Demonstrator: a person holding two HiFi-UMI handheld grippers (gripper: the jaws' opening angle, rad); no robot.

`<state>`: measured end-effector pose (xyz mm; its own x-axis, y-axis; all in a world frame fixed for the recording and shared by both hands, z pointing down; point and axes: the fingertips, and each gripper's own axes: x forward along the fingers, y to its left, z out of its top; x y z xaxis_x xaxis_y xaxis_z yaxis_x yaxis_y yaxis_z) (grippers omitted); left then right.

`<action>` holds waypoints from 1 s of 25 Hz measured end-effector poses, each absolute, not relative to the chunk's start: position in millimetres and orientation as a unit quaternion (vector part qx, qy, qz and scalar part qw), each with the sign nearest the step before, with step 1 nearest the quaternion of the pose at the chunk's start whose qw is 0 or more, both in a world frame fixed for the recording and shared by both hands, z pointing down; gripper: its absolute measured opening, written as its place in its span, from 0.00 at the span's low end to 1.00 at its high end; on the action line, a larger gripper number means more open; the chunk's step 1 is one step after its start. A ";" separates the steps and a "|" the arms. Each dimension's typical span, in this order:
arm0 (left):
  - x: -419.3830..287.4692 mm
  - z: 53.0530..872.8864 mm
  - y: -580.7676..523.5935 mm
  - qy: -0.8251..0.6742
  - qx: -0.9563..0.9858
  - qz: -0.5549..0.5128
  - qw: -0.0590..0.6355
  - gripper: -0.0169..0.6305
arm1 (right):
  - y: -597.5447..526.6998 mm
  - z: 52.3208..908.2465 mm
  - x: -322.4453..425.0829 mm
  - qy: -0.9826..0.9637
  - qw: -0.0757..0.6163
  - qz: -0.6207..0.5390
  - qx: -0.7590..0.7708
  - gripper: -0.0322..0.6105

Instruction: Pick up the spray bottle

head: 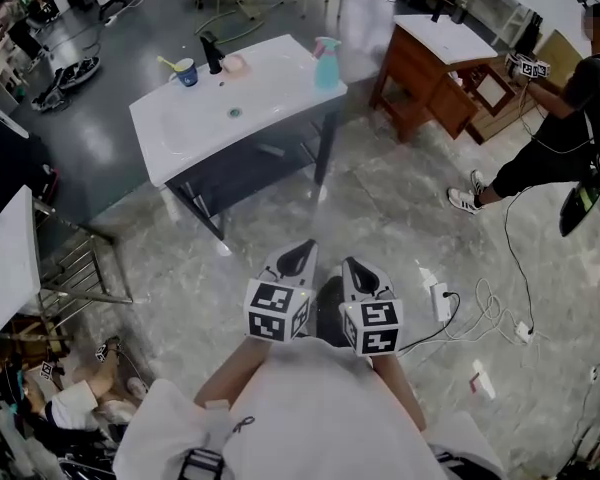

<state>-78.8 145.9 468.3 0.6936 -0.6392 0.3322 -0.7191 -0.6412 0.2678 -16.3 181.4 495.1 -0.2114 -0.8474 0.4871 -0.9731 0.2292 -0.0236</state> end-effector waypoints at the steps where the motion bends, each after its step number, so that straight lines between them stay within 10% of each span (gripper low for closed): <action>1: -79.2 468.7 144.1 -0.380 0.899 0.103 0.193 0.07 | 179.7 495.9 -16.6 -0.762 0.191 0.164 0.597 0.09; 25: -24.6 473.0 44.0 -0.401 0.889 0.110 0.194 0.07 | 59.9 489.9 49.7 -0.771 0.170 0.156 0.594 0.09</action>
<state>-24.6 44.0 473.0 0.6550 -0.6694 0.3505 -0.7546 -0.6042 0.2561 49.7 59.9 489.9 -0.2372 -0.8627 0.4466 -0.9685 0.2461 -0.0389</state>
